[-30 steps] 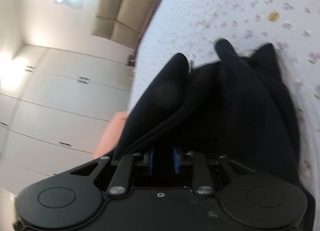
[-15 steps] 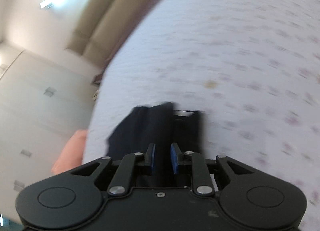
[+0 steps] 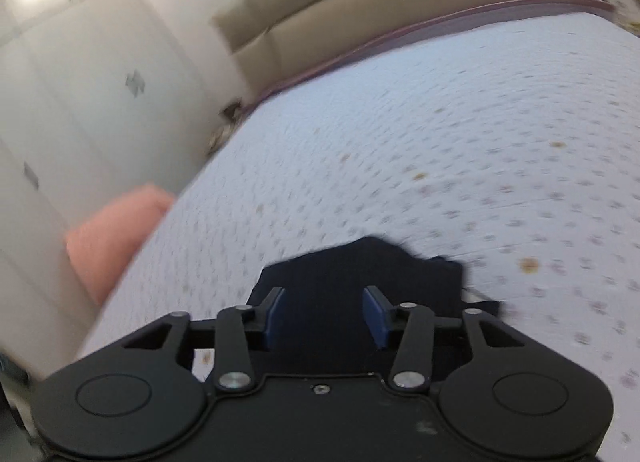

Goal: Fold large clothes

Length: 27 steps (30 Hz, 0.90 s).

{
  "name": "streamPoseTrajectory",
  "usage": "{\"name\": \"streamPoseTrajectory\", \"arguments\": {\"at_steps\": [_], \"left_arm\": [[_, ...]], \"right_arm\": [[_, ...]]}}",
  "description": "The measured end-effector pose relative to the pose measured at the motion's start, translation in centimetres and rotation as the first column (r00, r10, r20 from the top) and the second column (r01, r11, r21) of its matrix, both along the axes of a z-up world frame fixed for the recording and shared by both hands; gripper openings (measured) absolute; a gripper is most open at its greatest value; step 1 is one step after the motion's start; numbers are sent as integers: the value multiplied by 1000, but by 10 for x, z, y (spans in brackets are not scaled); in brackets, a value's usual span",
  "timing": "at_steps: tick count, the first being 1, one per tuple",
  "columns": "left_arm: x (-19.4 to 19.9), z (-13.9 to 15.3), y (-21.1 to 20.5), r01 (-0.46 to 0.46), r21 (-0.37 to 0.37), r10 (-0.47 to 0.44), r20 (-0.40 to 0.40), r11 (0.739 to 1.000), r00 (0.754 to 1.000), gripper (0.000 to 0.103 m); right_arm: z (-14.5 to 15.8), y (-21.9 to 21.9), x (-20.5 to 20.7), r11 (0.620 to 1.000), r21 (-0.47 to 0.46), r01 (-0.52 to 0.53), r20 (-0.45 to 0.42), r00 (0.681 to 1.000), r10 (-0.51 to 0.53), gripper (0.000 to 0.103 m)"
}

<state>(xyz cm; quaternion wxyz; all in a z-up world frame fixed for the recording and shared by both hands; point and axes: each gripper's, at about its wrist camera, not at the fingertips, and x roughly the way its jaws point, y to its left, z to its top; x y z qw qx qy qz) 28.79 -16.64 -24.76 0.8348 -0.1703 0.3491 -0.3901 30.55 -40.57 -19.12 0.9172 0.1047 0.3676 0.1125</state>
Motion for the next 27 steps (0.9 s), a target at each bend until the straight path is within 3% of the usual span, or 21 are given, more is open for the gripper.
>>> {"name": "streamPoseTrajectory", "arguments": {"at_steps": [2,3,5,6,8,12,14,16,19,21,22,24,25,27], "left_arm": [[12,-29,-3,52,26,-49,-81,998,995,24],[10,-41,-4,84,21,-81,-104,996,991,23],[-1,-44,-8,118,46,-115,-67,992,991,22],[-4,-43,-10,128,46,-125,-59,991,990,22],[-11,-43,-15,150,25,-147,-75,988,986,23],[-30,-46,-19,169,72,-164,-70,983,984,25],[-37,-51,-14,161,85,-155,-76,983,985,25],[-31,-52,-11,142,83,-135,-82,986,987,24],[-23,-50,-5,138,55,-132,-100,989,986,24],[-22,-50,-9,156,78,-150,-85,985,985,23],[-22,-49,-15,168,89,-161,-76,982,984,23],[-26,-47,-20,197,111,-190,-67,974,979,24],[-30,-45,-17,205,129,-200,-56,970,978,24],[-31,-42,-13,211,140,-206,-47,967,977,25]], "right_arm": [[-30,21,21,995,-91,-31,-77,997,24,12],[-46,27,30,983,-182,-20,-91,996,3,0],[-74,27,43,917,-395,54,-58,995,-83,0],[-82,19,49,896,-433,96,-40,991,-125,0],[-77,-1,52,927,-337,162,-49,981,-190,0],[-39,-17,11,920,-281,274,28,960,-277,0],[-23,-31,-28,942,-180,283,9,958,-286,22],[-16,-31,-67,959,-112,261,-19,964,-265,23],[-28,-2,-100,977,-121,174,-90,978,-186,23],[-60,17,-100,953,-260,154,-174,964,-203,21],[-79,14,-98,945,-276,175,-221,945,-240,20],[-91,-16,-102,946,-135,295,-300,898,-322,18],[-84,-26,-109,939,-61,338,-293,893,-341,18],[-61,-32,-126,938,-22,345,-229,912,-341,23]]}}
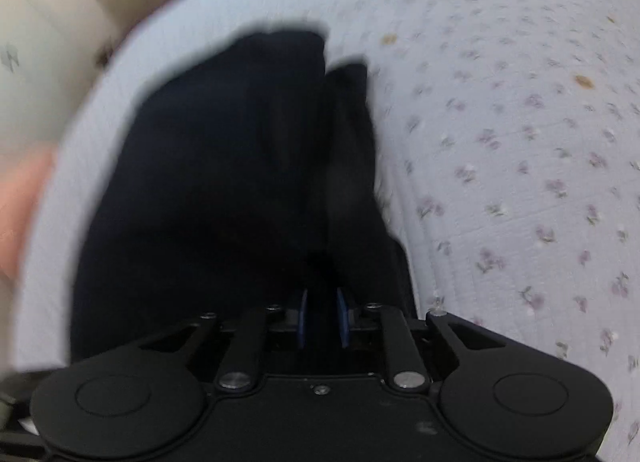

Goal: Fold large clothes

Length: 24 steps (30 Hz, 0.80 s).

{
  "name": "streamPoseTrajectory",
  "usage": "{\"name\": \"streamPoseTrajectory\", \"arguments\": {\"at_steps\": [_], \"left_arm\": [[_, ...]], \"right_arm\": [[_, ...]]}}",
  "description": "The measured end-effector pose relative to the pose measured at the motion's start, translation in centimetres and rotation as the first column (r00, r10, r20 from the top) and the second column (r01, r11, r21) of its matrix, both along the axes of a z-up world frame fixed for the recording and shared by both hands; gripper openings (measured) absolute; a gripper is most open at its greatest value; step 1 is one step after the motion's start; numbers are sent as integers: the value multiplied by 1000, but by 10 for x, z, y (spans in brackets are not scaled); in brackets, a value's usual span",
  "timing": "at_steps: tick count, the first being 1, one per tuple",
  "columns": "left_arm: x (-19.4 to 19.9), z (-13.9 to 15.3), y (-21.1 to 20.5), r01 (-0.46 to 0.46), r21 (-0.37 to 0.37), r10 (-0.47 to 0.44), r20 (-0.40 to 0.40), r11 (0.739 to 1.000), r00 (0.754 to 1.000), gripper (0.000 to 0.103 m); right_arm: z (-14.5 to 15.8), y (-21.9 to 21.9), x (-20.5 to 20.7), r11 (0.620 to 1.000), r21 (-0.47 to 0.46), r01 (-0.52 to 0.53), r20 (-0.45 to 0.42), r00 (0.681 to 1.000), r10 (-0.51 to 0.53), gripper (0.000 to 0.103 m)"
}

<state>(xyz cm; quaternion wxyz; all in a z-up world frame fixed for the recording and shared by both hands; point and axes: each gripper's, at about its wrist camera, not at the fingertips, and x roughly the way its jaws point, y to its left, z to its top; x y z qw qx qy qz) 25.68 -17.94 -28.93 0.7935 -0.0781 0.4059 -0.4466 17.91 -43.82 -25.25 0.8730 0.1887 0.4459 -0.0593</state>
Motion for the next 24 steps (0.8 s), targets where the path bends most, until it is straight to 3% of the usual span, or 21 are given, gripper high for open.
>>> {"name": "streamPoseTrajectory", "arguments": {"at_steps": [3,4,5,10,13,15,17,18,21,24], "left_arm": [[1,4,19,-38,-59,34,-75,998,997,25],[2,6,26,-60,-80,53,-94,995,994,25],[2,9,31,-82,-97,71,-107,992,992,26],[4,17,44,-150,-104,139,-105,983,985,29],[6,20,46,-158,-110,146,-106,981,984,29],[8,22,46,-171,-110,160,-98,979,982,29],[12,24,45,-195,-110,188,-74,975,979,29],[14,24,46,-213,-113,206,-67,970,976,29],[25,26,49,-260,-138,251,-80,956,965,29],[32,33,49,-273,-177,261,-89,946,961,30]], "right_arm": [[14,-3,-14,995,76,-58,8,998,58,47],[14,-3,-18,990,116,-76,8,997,75,66],[13,-1,-22,986,137,-90,18,996,88,77],[6,0,-22,968,230,-100,72,994,86,78],[-13,-11,-10,935,342,-94,85,994,69,79],[-30,-11,3,904,413,-111,49,994,100,74],[-37,0,11,896,426,-128,41,992,122,21],[-39,4,15,890,440,-120,30,993,118,10],[-8,5,14,903,411,-122,104,991,86,8],[58,1,8,946,264,-186,224,966,127,7]]}}
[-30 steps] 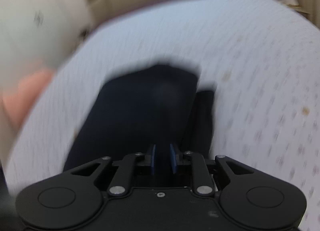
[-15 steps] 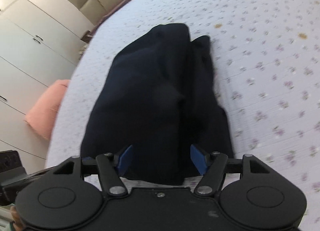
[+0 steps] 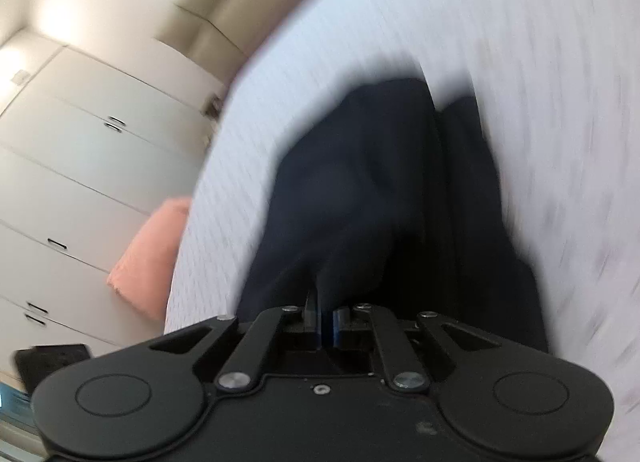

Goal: Fold large clothes

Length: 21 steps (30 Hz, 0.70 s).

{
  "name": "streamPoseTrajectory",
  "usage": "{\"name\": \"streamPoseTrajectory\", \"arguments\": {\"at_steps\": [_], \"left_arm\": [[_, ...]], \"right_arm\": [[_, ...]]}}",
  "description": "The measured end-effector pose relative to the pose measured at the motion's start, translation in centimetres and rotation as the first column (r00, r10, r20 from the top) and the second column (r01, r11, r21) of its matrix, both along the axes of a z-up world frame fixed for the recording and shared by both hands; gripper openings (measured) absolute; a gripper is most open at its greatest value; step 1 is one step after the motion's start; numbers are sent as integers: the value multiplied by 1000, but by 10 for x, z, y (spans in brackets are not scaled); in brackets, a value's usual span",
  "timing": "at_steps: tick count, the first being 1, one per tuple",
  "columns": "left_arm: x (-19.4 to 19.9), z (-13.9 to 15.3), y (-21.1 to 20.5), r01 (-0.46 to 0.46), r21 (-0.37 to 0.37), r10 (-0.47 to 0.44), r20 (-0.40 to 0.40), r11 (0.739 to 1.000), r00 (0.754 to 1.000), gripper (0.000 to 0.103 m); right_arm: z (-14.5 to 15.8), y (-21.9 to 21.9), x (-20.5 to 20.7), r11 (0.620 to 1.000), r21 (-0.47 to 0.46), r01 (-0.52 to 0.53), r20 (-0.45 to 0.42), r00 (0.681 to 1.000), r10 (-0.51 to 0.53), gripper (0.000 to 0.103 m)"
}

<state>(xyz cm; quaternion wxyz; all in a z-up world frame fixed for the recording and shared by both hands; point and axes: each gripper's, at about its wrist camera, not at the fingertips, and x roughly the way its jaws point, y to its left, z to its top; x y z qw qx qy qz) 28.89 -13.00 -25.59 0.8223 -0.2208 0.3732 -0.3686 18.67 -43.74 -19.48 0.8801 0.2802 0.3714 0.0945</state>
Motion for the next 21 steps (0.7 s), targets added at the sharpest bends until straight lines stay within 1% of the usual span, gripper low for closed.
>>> {"name": "streamPoseTrajectory", "arguments": {"at_steps": [1,3,5,6,8,9,10,11,12,13,14,15,16,17,19,20,21], "left_arm": [[0,3,-1,-1,-18,1,5,1000,1000,32],[2,5,-6,4,-44,-4,2,999,1000,39],[5,-2,-18,26,-40,-28,-34,999,999,39],[9,-9,-27,45,-24,-46,-69,999,997,37],[13,-22,-40,77,2,-76,-96,997,992,35],[14,-27,-46,93,22,-91,-94,995,991,31],[14,-29,-52,108,60,-103,-89,992,991,21],[14,-30,-56,122,93,-114,-86,988,990,16],[14,-30,-59,138,108,-129,-84,985,988,16],[13,-29,-60,153,121,-144,-82,981,986,16],[12,-28,-61,165,139,-156,-72,976,985,16],[9,-25,-62,168,158,-161,-55,973,985,16],[8,-22,-62,166,176,-161,-40,970,986,16],[8,-18,-61,161,193,-159,-27,968,987,17],[8,-10,-58,153,209,-156,-3,966,988,20],[7,-5,-56,153,203,-158,9,967,987,21],[8,-2,-56,156,189,-163,22,970,986,21]], "right_arm": [[23,1,-1,997,-70,-24,30,999,26,7],[45,5,2,984,-168,-59,42,997,67,7],[50,8,3,970,-232,-76,20,996,82,7],[46,9,3,960,-270,-74,0,997,77,7],[18,6,-1,938,-344,-50,-61,998,31,6],[-3,0,0,931,-365,-22,-109,994,-19,6],[-25,-8,2,938,-348,3,-163,985,-64,6],[-51,-18,5,948,-318,30,-230,967,-108,7],[-74,-27,4,954,-294,56,-288,947,-144,9],[-84,-34,2,964,-257,73,-300,942,-152,8],[-83,-37,-1,971,-224,89,-295,943,-154,11],[-76,-41,-2,975,-200,97,-290,945,-153,14],[-63,-43,-1,977,-191,100,-279,948,-151,26],[-49,-45,-1,973,-206,108,-252,955,-159,46],[-19,-42,1,958,-265,109,-145,978,-152,62],[-4,-37,8,953,-288,95,-97,987,-128,65],[5,-30,20,949,-308,70,-63,994,-93,65]]}}
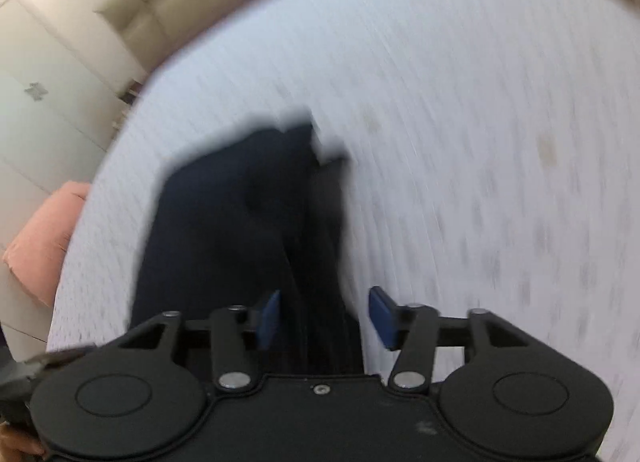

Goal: Fold large clothes

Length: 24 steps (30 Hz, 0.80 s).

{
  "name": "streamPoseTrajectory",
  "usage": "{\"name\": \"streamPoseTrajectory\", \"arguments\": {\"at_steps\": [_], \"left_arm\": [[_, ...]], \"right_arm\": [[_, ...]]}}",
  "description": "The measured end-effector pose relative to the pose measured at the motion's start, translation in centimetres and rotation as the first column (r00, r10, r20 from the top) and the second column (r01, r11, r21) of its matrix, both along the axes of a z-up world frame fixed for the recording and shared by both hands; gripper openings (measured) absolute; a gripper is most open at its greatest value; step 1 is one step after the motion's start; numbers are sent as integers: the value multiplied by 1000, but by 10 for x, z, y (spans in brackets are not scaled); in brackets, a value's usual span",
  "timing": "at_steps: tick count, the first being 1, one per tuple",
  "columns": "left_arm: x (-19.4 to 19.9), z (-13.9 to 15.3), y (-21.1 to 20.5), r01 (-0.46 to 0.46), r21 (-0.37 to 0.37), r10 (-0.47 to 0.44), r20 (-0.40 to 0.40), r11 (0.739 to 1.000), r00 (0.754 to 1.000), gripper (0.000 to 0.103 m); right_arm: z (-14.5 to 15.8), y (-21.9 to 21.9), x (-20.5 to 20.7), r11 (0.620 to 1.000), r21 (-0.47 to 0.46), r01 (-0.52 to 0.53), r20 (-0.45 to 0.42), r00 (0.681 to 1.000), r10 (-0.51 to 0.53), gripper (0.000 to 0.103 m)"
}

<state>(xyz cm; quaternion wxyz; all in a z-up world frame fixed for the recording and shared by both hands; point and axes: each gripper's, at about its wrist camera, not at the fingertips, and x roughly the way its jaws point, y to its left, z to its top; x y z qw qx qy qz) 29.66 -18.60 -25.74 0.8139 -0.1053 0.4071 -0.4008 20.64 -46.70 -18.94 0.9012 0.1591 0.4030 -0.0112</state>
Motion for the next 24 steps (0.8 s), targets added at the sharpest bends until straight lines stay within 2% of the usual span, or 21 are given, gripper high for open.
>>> {"name": "streamPoseTrajectory", "arguments": {"at_steps": [2,3,4,6,7,8,9,11,13,16,18,21,23,24], "left_arm": [[2,0,-4,17,-7,-17,-10,1000,1000,21],[3,-5,-9,29,14,-29,-24,999,999,20],[3,-11,-14,42,36,-41,-37,998,998,19],[3,-23,-20,56,42,-53,-69,998,996,18],[1,-26,-20,56,39,-53,-68,998,996,18],[0,-26,-19,61,39,-59,-55,997,997,18],[-1,-26,-18,69,43,-67,-46,997,997,17],[0,-29,-16,80,39,-78,-51,996,996,10],[2,-33,-14,98,28,-96,-65,995,993,6],[-1,-32,-13,121,40,-119,-54,992,991,5],[-4,-32,-10,162,39,-159,-62,986,985,5],[-2,-39,3,211,47,-206,-101,976,973,5],[0,-40,10,201,43,-195,-107,979,975,5],[2,-41,14,191,24,-187,-116,981,975,5]], "right_arm": [[12,24,26,995,-54,-82,61,994,85,65],[12,39,39,989,-85,-121,82,988,128,65],[8,57,54,978,-127,-165,94,980,177,59],[-10,83,80,954,-193,-227,69,967,244,37],[-28,94,97,940,-221,-259,20,963,270,18],[-47,96,114,928,-255,-271,-30,962,273,3],[-66,99,124,911,-325,-255,-66,967,247,0],[-90,88,138,873,-452,-185,-53,982,181,0],[-96,79,144,857,-500,-125,-5,990,141,0],[-95,76,148,836,-541,-93,5,993,114,0],[-88,73,143,839,-540,-62,11,997,80,0],[-65,50,126,852,-521,53,24,999,-47,0],[-42,45,97,870,-483,99,39,995,-92,16],[-31,50,76,894,-440,88,56,996,-70,18]]}}
